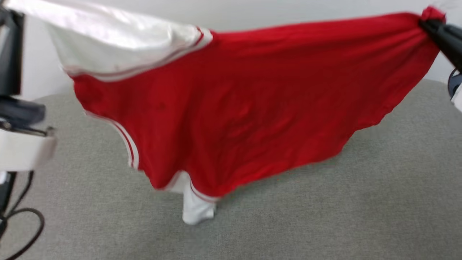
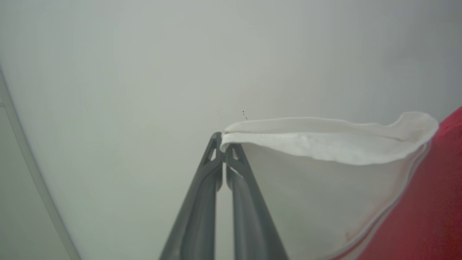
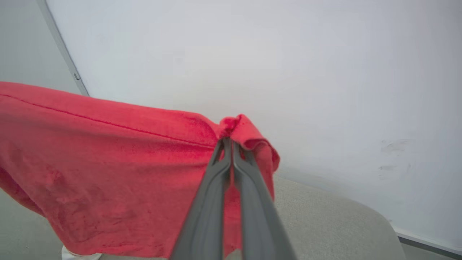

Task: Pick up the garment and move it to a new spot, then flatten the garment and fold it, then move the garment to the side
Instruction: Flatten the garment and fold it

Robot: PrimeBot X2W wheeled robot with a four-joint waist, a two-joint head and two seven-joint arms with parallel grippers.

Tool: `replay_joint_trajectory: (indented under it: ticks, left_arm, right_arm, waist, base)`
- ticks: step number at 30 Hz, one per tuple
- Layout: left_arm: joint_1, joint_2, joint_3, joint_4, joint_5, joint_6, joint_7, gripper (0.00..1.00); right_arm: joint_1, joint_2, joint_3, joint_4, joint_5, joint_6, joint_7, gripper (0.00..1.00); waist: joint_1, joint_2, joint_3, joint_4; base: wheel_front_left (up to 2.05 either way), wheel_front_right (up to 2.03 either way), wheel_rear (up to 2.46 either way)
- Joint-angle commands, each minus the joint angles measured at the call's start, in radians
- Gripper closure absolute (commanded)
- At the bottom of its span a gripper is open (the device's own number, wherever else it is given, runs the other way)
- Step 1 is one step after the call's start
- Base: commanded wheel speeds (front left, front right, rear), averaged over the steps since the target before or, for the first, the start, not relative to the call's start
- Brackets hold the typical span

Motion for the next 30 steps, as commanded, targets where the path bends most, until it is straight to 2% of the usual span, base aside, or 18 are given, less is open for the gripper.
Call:
replay_joint_trajectory:
  ticks: [1, 10, 13, 18, 21, 26, 30]
  left_arm:
    - [-0.022, 0.004, 0.006, -0.005, 0.004, 0.007, 0.003, 1.00]
    - [-0.200, 0.040, 0.038, 0.011, 0.036, 0.002, 0.009, 1.00]
    - [-0.261, 0.046, 0.031, 0.039, 0.030, -0.015, 0.018, 1.00]
    - [-0.385, 0.068, 0.014, 0.110, 0.020, -0.056, 0.028, 1.00]
    - [-0.487, 0.072, 0.001, 0.171, 0.015, -0.088, 0.013, 1.00]
    - [-0.690, 0.049, -0.044, 0.314, 0.021, -0.145, -0.021, 1.00]
    - [-0.876, 0.004, -0.091, 0.459, 0.048, -0.179, -0.069, 1.00]
  right_arm:
    - [-0.020, 0.005, -0.005, -0.010, -0.009, 0.000, -0.012, 1.00]
    - [-0.091, 0.035, -0.038, -0.069, -0.021, 0.000, -0.062, 1.00]
    - [-0.125, 0.037, -0.046, -0.070, -0.028, 0.000, -0.068, 1.00]
    - [-0.207, 0.044, -0.048, -0.047, -0.053, 0.000, -0.090, 1.00]
    - [-0.280, 0.022, -0.034, -0.028, -0.087, -0.001, -0.100, 1.00]
    - [-0.430, 0.011, -0.008, 0.042, -0.136, -0.001, -0.143, 1.00]
    - [-0.567, 0.011, 0.002, 0.130, -0.176, -0.001, -0.212, 1.00]
  waist:
    - [0.0001, -0.0001, -0.003, -0.010]
    - [0.0001, -0.0001, 0.038, -0.041]
    - [0.0001, -0.0001, 0.076, -0.045]
    - [0.0001, -0.0001, 0.172, -0.050]
    - [0.0001, -0.0001, 0.248, -0.045]
    - [0.0001, -0.0001, 0.380, -0.035]
    - [0.0001, -0.0001, 0.470, -0.020]
  base:
    - [0.00, 0.00, 0.00]
    - [0.00, 0.00, 0.00]
    - [0.00, 0.00, 0.00]
    - [0.00, 0.00, 0.00]
    - [0.00, 0.00, 0.00]
    - [0.00, 0.00, 0.00]
    - [0.00, 0.00, 0.00]
